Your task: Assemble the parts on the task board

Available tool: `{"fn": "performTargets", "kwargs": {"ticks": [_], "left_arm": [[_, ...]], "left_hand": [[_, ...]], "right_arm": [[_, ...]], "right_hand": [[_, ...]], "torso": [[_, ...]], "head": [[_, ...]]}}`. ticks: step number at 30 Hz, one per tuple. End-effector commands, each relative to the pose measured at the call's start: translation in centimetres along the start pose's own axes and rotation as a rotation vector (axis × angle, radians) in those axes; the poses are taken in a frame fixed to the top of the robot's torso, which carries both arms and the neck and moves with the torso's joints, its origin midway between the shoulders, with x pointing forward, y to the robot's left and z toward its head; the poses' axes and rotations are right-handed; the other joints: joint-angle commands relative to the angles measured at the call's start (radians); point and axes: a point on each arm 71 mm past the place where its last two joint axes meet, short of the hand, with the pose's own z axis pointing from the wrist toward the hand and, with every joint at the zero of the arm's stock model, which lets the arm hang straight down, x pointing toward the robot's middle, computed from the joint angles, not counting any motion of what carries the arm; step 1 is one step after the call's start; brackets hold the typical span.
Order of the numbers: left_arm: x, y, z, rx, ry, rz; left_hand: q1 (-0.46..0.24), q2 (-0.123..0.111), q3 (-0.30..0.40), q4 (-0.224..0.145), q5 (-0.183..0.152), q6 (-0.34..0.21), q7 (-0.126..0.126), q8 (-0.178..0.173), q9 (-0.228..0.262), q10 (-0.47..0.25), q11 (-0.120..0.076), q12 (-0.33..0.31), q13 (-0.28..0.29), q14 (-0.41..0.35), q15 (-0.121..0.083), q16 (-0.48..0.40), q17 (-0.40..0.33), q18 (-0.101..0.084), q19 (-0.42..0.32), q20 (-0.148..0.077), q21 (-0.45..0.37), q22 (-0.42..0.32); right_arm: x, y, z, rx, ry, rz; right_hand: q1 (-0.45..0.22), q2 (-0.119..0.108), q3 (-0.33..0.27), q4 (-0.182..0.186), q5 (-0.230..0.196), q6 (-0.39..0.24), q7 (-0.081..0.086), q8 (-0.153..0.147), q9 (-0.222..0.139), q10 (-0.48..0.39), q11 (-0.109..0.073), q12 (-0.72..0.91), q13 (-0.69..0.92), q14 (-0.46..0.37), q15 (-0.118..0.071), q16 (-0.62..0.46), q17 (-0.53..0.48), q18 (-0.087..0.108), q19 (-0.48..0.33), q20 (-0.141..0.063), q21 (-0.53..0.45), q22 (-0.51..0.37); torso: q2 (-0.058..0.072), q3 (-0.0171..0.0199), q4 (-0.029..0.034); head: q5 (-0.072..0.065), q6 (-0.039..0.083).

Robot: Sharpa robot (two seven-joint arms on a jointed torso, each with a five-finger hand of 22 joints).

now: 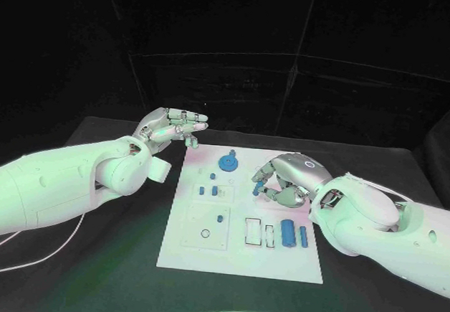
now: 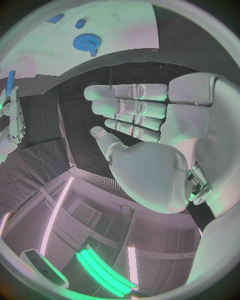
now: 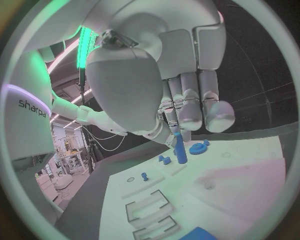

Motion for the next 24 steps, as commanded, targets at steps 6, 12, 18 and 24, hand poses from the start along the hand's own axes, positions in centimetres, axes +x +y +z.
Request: {"fn": "performTargets", "kwargs": {"ticks": [6,12,18,24], "left_arm": [[0.4,-0.1,0.1,0.006,0.014,-0.011],[0.5,-0.1,0.1,0.007,0.015,-0.012],[0.6,-0.2,0.1,0.008,0.019,-0.014],[0.7,-0.2,0.1,0.008,0.021,-0.014]], "left_hand": [[0.002,0.009,-0.005,-0.001,-0.002,-0.008,0.002,0.005,-0.001,-0.006,-0.001,0.006,-0.002,-0.007,0.002,-0.007,-0.001,0.013,-0.007,0.001,-0.006,-0.001],[0.002,0.009,-0.005,-0.001,-0.002,-0.008,0.002,0.005,-0.001,-0.006,-0.001,0.006,-0.002,-0.007,0.002,-0.007,-0.001,0.013,-0.007,0.001,-0.006,-0.001],[0.002,0.009,-0.005,-0.001,-0.002,-0.008,0.002,0.005,-0.001,-0.006,-0.001,0.006,-0.002,-0.007,0.002,-0.007,-0.001,0.013,-0.007,0.001,-0.006,-0.001],[0.003,0.011,-0.005,-0.001,-0.002,-0.009,0.002,0.005,-0.001,-0.008,-0.001,0.008,-0.002,-0.008,0.002,-0.007,-0.002,0.013,-0.006,0.002,-0.007,-0.002]], "right_arm": [[0.4,2.7,1.3,-0.081,0.005,0.110],[1.6,4.9,2.5,-0.159,0.025,0.129],[3.8,6.6,3.0,-0.219,0.072,0.146],[5.7,7.2,3.3,-0.241,0.119,0.145]], "right_hand": [[-0.001,-0.011,0.011,-0.002,0.011,0.007,0.001,0.001,0.000,0.011,0.000,-0.010,0.000,0.005,0.000,0.008,0.005,-0.006,0.009,-0.002,0.006,0.005],[-0.003,-0.011,0.014,-0.004,0.019,0.007,0.002,0.001,-0.001,0.013,0.001,-0.013,-0.001,0.005,0.000,0.011,0.009,-0.006,0.009,-0.002,0.008,0.008],[-0.004,-0.012,0.016,-0.006,0.027,0.007,0.002,0.000,-0.001,0.013,0.001,-0.017,-0.001,0.005,0.001,0.013,0.010,-0.007,0.010,-0.002,0.010,0.010],[-0.006,-0.013,0.017,-0.008,0.031,0.006,0.003,-0.002,-0.001,0.012,0.002,-0.020,-0.001,0.005,0.001,0.015,0.013,-0.007,0.010,-0.002,0.012,0.011]], "torso": [[-0.001,-0.0026,0.0033],[0.000,-0.0011,0.0009],[0.000,-0.0018,0.0004],[0.000,-0.0007,0.0006]], "head": [[0.005,-0.008],[0.020,-0.015],[0.024,-0.020],[0.030,-0.023]]}}
